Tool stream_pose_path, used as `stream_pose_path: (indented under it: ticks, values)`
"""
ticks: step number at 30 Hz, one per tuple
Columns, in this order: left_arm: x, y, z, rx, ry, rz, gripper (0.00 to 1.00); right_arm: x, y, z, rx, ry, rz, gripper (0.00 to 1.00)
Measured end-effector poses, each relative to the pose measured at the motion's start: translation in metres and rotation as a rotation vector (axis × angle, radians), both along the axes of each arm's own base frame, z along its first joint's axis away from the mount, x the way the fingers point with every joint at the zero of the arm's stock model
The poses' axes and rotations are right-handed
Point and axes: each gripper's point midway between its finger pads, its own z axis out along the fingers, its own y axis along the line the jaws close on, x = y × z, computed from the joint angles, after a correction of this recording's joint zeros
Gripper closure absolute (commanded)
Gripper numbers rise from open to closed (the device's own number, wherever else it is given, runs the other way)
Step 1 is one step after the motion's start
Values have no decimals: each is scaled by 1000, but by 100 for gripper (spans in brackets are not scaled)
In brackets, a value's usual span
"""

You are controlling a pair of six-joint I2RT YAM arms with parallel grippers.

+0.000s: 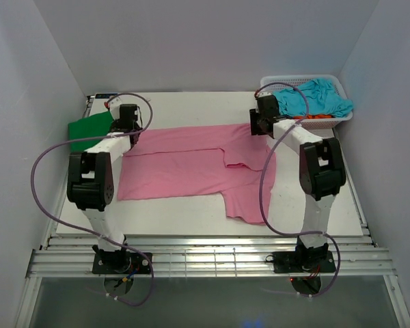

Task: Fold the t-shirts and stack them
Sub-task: Fold the tshirt

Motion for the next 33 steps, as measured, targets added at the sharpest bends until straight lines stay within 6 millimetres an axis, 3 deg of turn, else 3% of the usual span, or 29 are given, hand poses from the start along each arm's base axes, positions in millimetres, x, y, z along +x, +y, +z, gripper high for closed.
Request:
stream_pose_path:
  ticks: [1,4,5,7,8,10,12,14,17,18,20,23,28,33]
  values:
    - [1,-3,22,19,-51,-13,55,-9,-1,17,11,-24,9,45]
    - [-9,-30,111,75,-258,-65,44,-28,1,92,59,-174,42,44]
    - [-17,-44,145,84,-338,-84,44,-39,4,127,84,-250,53,45]
    - [-42,-72,203,68,-477,-127,45,-61,11,174,127,-354,81,45]
    - [-56,-84,224,49,-529,-145,50,-78,17,198,153,-410,100,45]
    - [-84,-91,242,-4,-575,-143,55,-111,32,215,205,-458,143,45]
    - [-105,-80,222,-24,-536,-103,59,-144,45,200,236,-430,178,46]
    - [-127,-68,171,-19,-414,-55,59,-175,56,161,241,-342,205,46]
    - [-170,-49,68,26,-134,1,60,-220,60,87,204,-163,219,46]
    - [-186,-43,43,44,-54,15,60,-234,59,67,187,-108,220,46]
    - [-213,-33,11,66,58,43,60,-259,57,44,166,-39,218,46]
    - [-237,-20,-5,86,135,113,59,-274,55,43,177,-32,196,46]
    - [-255,-7,-18,122,207,203,46,-281,59,51,211,-55,174,46]
    - [-266,-3,-22,133,244,229,34,-289,52,40,195,-28,151,46]
